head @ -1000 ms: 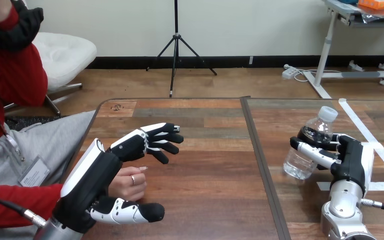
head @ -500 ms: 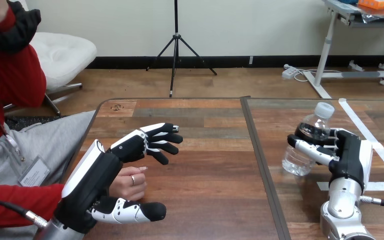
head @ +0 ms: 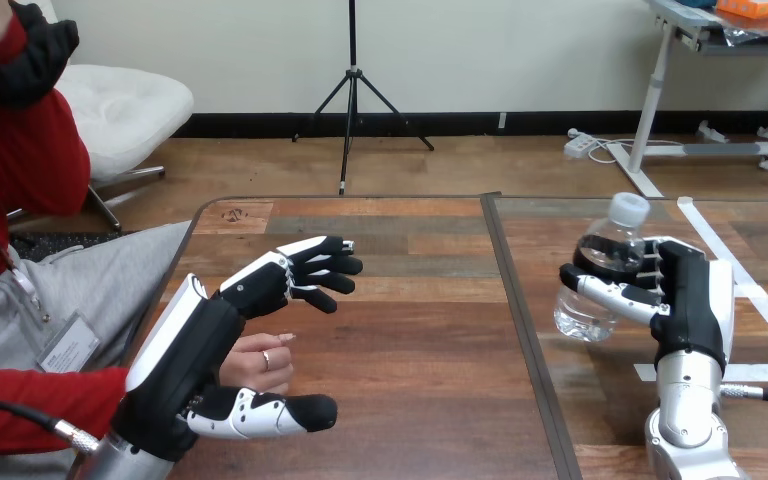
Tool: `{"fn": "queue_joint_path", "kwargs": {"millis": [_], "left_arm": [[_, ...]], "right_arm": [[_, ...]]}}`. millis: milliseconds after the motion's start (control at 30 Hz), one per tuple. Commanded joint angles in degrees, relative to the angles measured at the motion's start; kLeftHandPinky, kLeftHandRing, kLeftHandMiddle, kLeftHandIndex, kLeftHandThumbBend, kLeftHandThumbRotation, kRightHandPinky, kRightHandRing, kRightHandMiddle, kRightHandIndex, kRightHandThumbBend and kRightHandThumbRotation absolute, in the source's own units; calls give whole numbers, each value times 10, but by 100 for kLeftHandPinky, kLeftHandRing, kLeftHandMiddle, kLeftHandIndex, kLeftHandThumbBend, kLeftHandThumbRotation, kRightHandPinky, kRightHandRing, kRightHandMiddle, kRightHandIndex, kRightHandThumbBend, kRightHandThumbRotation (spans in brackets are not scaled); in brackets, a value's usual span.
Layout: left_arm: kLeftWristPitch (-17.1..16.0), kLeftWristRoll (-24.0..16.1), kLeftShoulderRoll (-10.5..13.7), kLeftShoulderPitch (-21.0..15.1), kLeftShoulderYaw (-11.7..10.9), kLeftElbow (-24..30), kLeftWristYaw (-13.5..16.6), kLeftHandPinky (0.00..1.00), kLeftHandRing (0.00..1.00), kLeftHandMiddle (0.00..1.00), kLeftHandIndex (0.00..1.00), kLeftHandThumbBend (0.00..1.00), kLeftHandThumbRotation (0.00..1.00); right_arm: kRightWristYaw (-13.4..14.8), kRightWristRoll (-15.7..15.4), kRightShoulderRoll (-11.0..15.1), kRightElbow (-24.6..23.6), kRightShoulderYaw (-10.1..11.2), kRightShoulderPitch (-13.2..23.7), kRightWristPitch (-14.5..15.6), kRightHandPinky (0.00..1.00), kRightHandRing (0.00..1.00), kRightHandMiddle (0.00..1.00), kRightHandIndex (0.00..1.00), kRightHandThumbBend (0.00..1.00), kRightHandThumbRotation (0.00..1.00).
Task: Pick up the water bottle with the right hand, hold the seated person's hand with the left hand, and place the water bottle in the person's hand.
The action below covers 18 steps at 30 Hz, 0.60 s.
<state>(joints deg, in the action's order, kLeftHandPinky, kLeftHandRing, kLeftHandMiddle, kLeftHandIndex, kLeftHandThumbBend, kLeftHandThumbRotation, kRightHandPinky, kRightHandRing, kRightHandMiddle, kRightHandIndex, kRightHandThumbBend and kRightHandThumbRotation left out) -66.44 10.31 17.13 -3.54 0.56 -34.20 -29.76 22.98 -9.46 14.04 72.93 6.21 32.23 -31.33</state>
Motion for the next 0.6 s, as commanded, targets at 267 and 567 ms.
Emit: {"fn": "queue_joint_path", "kwargs": {"millis": [267,567], "left_arm": [[11,-13,-2,-33,-7,22,27,64,74,78,81,100,58],[21,-13,-2,-21,-1,56,28,65,74,79,81,100,56]], "right_arm": [[-12,-18,24,-116,-19,-8,-58,38,43,48,47,80,0],[-36,-14,23,-188,-17,-44,-57,38,43,48,46,81,0]]}}
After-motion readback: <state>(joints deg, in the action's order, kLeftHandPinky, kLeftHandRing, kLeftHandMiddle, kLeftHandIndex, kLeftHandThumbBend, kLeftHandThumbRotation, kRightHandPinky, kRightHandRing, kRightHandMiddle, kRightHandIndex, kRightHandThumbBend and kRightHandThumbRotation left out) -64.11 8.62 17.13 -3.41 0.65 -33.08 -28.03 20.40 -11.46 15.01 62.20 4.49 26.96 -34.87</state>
